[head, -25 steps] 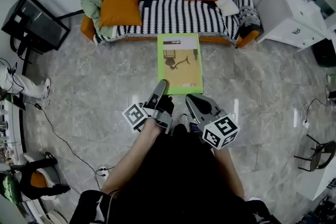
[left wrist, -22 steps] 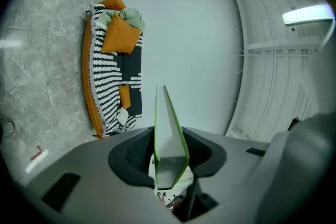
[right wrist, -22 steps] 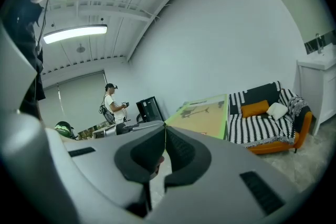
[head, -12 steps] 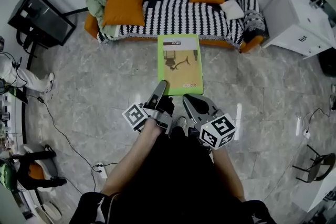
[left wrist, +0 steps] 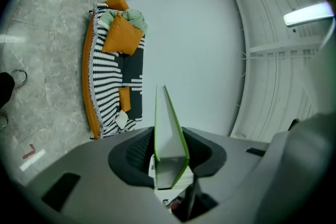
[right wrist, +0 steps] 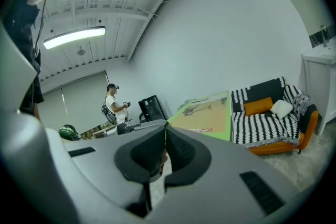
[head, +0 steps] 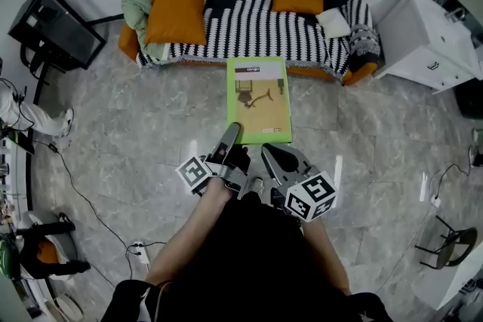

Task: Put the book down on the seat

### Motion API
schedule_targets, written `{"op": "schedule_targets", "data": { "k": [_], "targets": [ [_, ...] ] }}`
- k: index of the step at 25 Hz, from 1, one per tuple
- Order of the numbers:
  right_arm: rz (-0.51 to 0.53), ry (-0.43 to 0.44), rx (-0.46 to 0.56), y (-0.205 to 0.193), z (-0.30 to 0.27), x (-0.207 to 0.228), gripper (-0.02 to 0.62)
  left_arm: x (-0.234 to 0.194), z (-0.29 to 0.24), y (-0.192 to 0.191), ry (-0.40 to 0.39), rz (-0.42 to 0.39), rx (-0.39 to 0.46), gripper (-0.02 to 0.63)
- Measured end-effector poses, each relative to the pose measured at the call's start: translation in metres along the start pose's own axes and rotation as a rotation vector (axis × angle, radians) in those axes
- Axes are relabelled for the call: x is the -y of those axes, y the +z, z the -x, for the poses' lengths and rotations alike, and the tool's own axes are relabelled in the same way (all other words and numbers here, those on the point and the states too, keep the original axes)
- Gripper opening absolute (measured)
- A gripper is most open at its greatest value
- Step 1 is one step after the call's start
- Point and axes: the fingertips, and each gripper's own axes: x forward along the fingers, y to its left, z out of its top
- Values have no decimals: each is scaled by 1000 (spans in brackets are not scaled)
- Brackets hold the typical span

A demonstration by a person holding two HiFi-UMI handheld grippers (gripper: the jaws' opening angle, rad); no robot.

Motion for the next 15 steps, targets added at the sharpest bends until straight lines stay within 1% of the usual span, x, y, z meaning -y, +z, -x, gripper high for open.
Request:
{"op": "schedule_targets", "data": {
  "k": [3,5,10,15],
  "targets": [
    [-9,-23,4,3,-9,6,17,-4,-14,7,-5,7,-16,152],
    [-11,-32,5,11,-22,11,17,-2,-32,15,-11,17,-28,150],
    [12,-44,5,40,-60,27,17,11,-74,46,-48,20,-55,152],
    [26,-68,13,65,-97,43,17,16,-100,78,-54,15,-69,152]
  ]
}}
